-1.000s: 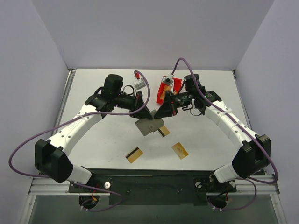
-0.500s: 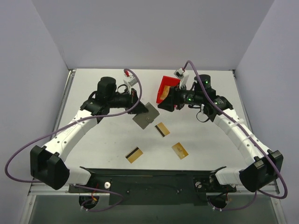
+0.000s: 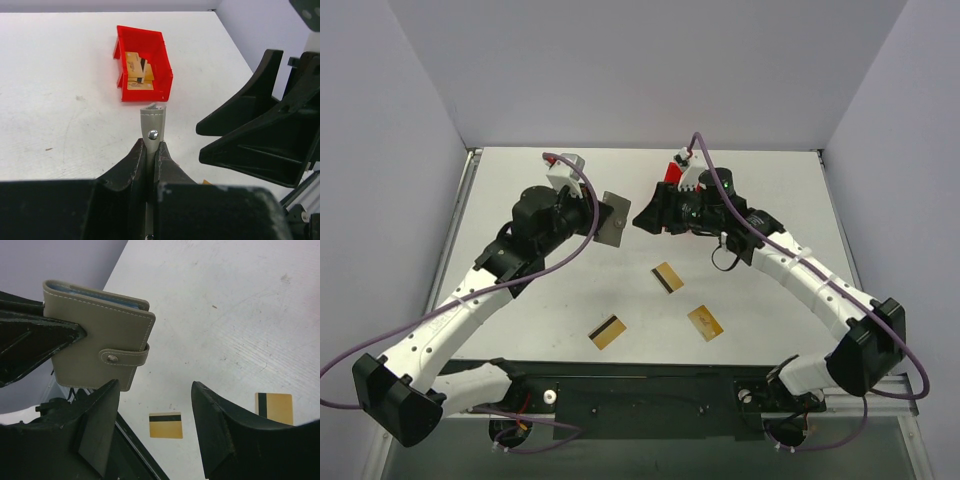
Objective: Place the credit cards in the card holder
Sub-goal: Place the card holder at the center of the board.
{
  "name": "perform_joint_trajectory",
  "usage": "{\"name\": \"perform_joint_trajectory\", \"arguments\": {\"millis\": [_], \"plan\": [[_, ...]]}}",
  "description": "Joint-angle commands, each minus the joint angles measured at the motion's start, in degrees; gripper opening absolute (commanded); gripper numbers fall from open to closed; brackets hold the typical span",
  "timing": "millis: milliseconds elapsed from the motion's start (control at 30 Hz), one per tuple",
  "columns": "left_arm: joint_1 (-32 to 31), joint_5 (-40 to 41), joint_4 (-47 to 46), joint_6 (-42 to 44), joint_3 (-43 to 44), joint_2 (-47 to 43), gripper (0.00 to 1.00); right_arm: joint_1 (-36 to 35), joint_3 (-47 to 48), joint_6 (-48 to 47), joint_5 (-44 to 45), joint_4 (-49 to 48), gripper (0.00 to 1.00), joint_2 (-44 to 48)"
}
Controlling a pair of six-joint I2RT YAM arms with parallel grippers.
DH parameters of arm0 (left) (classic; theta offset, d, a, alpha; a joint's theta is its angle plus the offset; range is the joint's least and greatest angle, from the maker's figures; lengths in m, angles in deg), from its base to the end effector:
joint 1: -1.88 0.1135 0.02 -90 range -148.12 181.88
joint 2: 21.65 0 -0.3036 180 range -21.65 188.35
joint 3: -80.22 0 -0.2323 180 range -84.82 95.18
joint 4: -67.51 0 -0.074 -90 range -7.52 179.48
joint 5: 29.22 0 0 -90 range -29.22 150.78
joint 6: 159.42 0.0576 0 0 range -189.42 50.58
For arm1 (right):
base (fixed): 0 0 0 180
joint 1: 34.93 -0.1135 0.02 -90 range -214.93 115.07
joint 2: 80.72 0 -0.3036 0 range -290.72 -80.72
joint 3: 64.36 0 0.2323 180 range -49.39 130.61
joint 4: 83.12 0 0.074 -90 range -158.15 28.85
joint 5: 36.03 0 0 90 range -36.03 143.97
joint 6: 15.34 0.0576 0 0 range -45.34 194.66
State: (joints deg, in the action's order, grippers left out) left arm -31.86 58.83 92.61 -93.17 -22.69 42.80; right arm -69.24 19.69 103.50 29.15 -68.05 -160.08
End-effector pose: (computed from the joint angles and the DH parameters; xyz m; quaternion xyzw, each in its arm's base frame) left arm 0.2020 -0.1373 0.4099 0.0785 0.7757 -0.3127 0.5426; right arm 0.2504 0.2002 0.4081 -0.1732 0.7428 0.4681 0.4463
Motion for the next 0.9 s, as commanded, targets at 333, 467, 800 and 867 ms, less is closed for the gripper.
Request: {"name": "perform_joint_trajectory", "arguments": {"millis": [333,467,800,867], "plan": [[-3.79,10.48,-1.78,-2.88,0.27,0.94,0.0,-1.64,2.9,7.46,-5.41,-8.53,0.54,-5.02],[-4.06,10.66,-1.78,-2.88,0.45,1.21,0.0,-2.52,3.34,7.55,-6.73,-9.15,0.55,-5.55],[-4.06,8.38,-3.1,-3.32,0.45,1.39,0.0,-2.79,4.13,8.25,-7.44,-9.59,0.57,-7.4],[-3.97,7.06,-3.71,-3.76,0.36,1.56,0.0,-2.7,4.4,8.51,-7.61,-9.85,0.56,-8.18]]}}
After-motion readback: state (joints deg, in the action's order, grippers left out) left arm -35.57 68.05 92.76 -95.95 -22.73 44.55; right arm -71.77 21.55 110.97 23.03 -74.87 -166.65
